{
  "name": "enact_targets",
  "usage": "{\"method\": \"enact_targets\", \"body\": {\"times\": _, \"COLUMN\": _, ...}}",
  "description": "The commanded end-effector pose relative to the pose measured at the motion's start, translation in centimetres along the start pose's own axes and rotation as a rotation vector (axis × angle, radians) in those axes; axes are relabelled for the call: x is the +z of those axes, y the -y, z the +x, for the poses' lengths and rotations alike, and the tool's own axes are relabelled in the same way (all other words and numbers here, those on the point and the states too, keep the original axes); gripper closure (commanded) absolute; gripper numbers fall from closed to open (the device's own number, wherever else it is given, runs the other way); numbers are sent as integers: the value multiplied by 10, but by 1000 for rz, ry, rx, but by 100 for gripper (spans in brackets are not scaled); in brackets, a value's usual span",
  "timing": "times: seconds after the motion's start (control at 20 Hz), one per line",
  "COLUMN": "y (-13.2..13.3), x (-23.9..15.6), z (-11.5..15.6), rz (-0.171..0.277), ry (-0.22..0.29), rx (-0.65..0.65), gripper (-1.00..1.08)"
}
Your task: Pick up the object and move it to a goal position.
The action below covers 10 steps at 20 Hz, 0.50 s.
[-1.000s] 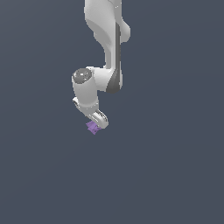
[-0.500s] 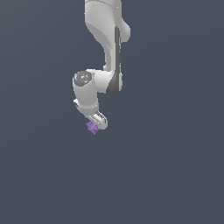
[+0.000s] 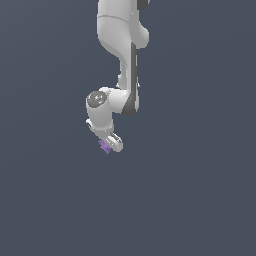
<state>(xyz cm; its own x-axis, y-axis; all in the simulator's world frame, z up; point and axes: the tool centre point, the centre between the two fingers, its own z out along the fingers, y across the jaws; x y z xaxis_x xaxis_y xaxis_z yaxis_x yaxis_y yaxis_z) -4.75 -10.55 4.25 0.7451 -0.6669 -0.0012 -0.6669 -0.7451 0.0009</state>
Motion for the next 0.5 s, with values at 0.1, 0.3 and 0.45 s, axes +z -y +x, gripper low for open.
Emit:
{"method": "enact_targets", "body": {"times": 0.1, "y": 0, "x": 2, "z": 1, "rz": 1, "ry": -1, "rx": 0, "gripper": 108}}
{"method": "enact_targets", "body": {"times": 0.3, "y": 0, "x": 2, "z": 1, "rz": 1, "ry": -1, "rx": 0, "gripper": 108}}
{"method": "enact_targets", "body": {"times": 0.45, "y": 0, "x": 2, "z": 1, "rz": 1, "ry": -1, "rx": 0, "gripper": 108}}
